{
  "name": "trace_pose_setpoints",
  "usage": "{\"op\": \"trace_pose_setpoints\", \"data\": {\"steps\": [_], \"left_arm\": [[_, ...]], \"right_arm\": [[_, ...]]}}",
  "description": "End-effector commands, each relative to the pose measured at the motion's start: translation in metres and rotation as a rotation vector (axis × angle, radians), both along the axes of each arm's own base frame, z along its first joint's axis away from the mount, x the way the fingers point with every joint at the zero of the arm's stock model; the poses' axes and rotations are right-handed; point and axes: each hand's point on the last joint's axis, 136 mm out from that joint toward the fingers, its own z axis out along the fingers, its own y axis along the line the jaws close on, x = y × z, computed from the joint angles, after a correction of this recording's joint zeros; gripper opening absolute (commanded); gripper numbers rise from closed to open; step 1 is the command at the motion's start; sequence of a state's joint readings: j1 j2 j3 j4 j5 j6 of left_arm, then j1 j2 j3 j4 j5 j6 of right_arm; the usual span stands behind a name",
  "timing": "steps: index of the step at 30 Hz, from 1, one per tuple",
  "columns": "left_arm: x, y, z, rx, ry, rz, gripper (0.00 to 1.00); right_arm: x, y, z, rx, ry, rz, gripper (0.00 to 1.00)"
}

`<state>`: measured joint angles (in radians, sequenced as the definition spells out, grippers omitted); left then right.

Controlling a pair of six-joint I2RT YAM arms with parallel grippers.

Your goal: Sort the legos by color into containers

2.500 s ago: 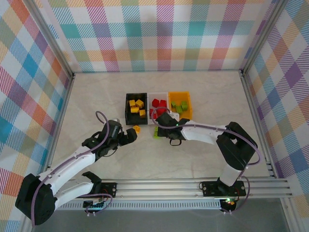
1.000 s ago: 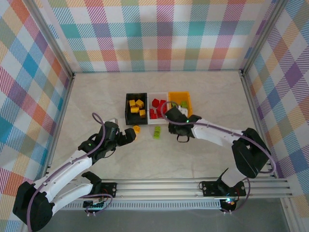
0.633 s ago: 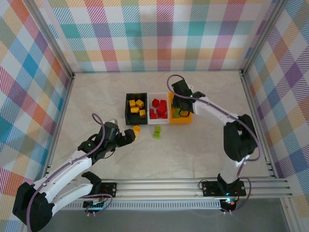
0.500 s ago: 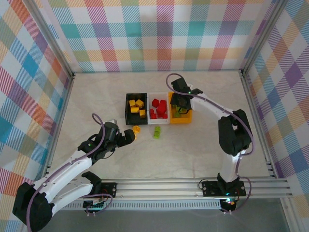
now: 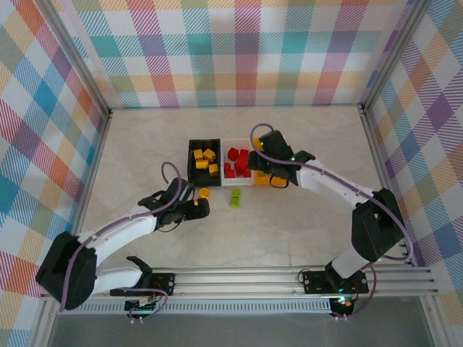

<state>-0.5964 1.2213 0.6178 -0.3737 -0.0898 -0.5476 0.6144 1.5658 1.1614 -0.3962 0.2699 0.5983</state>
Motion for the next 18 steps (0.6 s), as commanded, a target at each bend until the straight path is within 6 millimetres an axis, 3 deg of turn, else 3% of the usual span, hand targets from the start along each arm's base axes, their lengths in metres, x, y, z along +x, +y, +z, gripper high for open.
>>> {"op": "trace_pose_setpoints", "data": {"steps": [1, 5, 10, 18], "left_arm": [[0.014, -0.01, -0.001, 0.085, -0.042, -0.068, 1.0], [0.028, -0.008, -0.015, 0.175, -0.036, -0.073, 0.93], [0.04, -0.008, -0.029, 0.241, -0.034, -0.074, 0.83], [0.056, -0.021, -0.035, 0.22, -0.061, -0.079, 0.59]], "right_arm": [[-0.013, 0.001, -0.015, 0.04, 0.034, -0.007, 0.83], [-0.022, -0.006, -0.022, 0.056, 0.034, -0.03, 0.83], [-0.026, -0.01, -0.016, 0.064, 0.016, -0.039, 0.83], [-0.027, -0.014, -0.011, 0.058, -0.003, -0.043, 0.83]]}}
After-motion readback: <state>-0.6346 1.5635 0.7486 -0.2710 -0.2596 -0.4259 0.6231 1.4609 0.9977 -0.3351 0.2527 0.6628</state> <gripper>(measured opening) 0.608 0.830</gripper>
